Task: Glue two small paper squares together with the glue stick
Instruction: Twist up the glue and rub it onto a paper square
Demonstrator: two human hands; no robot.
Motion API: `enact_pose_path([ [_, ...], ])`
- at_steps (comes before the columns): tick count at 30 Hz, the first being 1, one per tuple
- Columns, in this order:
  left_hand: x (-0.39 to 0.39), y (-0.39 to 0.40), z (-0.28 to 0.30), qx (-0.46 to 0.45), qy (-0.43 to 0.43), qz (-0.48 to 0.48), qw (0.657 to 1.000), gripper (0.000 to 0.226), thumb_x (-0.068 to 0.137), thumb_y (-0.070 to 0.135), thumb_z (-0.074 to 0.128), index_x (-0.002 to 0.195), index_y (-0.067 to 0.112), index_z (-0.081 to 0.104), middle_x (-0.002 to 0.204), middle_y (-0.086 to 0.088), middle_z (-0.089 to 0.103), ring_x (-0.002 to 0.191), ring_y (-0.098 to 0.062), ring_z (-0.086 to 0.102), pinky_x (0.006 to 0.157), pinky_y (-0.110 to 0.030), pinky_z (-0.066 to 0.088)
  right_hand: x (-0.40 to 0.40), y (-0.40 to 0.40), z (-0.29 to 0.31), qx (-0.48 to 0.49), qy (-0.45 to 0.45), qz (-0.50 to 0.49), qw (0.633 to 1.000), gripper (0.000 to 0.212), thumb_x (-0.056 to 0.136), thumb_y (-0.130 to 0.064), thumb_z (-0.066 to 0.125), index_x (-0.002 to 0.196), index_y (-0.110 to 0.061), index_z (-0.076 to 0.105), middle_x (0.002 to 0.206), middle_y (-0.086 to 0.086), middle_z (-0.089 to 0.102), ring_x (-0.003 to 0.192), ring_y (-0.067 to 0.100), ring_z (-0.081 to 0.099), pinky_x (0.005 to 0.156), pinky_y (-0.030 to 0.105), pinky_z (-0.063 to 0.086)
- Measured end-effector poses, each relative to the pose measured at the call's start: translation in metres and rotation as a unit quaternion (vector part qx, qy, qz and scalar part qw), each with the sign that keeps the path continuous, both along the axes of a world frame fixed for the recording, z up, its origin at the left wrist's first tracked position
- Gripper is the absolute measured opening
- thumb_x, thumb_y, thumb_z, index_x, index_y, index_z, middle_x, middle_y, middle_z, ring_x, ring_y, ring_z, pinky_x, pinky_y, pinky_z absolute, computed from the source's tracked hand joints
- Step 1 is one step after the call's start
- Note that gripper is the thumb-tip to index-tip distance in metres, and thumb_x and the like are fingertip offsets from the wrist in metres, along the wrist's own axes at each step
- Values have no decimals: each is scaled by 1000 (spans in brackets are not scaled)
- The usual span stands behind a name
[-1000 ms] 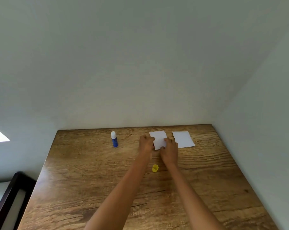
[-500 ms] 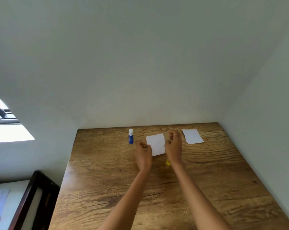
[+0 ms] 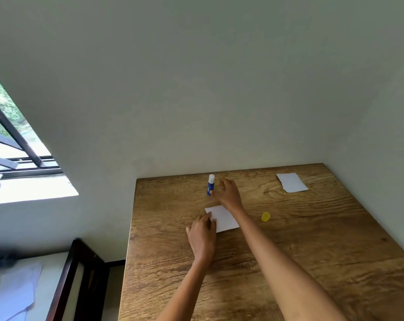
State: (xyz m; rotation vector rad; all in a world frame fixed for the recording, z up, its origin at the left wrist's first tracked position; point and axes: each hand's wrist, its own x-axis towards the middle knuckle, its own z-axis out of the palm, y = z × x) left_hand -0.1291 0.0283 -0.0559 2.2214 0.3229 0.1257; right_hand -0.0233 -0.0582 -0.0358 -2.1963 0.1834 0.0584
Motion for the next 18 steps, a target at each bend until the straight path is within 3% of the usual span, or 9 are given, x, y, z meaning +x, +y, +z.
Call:
enact_pose_path([
  [5,5,8,-8,63,20,-73,995,40,94,29,49,132,20,51,129,4,56,119,-16,50,98,-35,29,10,11,-10,-17,-25,18,999,28,83,-22,66,106,-4,63,105,9,61,90,18,56,72,25,37],
  [9,6,11,-11,96,14,-102,990,44,92,31,51,134,20,48,128,3,54,118,-16,50,93,-32,31,10,13,-12,4,-51,-5,999,19,86,-22,62,92,-4,64,80,3,60,74,16,54,56,20,34],
  [15,5,15,-11,97,-2,-124,987,51,90,35,53,136,15,42,118,-5,50,108,-22,49,90,-31,35,-24,10,1,175,-70,-54,981,20,99,-25,38,95,-10,51,65,0,47,55,10,44,56,24,36],
  [18,4,21,-10,82,-29,-116,989,51,91,37,51,135,13,40,115,-7,48,104,-21,46,89,-30,37,-48,4,-5,221,-90,-38,970,22,100,-22,34,117,-17,47,63,2,49,51,5,47,54,20,42],
])
